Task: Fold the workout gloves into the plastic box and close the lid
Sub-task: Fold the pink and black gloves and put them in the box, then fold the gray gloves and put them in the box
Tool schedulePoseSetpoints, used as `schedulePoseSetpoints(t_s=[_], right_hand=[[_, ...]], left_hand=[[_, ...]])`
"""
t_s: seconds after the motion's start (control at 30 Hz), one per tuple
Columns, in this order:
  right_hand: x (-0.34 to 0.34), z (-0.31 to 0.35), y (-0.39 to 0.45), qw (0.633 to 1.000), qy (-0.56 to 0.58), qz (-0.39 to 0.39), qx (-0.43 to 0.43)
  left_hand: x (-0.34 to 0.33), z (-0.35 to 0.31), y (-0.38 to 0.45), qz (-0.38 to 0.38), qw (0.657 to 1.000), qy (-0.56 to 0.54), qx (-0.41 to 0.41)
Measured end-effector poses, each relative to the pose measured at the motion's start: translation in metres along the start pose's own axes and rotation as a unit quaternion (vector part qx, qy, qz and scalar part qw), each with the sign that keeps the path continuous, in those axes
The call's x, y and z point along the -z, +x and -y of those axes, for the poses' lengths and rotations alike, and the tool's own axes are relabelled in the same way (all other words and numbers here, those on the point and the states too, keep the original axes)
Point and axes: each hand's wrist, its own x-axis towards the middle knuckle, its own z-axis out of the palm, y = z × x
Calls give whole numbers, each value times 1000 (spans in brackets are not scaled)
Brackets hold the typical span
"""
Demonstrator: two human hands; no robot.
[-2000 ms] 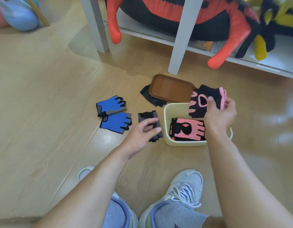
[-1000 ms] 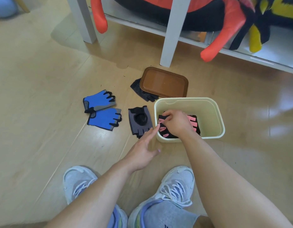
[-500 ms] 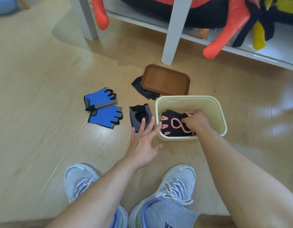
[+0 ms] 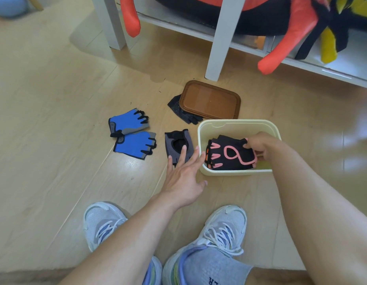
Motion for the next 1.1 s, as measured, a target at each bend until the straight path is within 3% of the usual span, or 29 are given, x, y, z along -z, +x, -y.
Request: schedulePoseSetpoints(t_s=[0.2,0.37,0.4,0.5,0.57,0.83,0.97,1.1], right_hand=[[-24,-4,-1,982,-154,-101,42],[-27,14,-7,966,-139,-202,80],[-27,19,-8,968,-136,-191,87],[-34,25,-14,969,-228,-40,84],[-46,17,-14,963,-252,14,95],[-51,7,-16,966,-230,2,117],[-42,22,-29,968,-209,-55,125],[-30,56,-62,970,-104,-148,163]], left_hand=[[1,2,1,7,1000,-6,-1],[0,0,0,-1,1000,-4,0],[-1,0,0,-4,1000,-3,0],[-2,0,0,-11,1000,-2,1],[-3,1,0,-10,1000,-5,0],[1,7,3,21,999,-41,-5],[5,14,-2,-19,974,-227,2],[11,37,-7,-158,902,-375,144]])
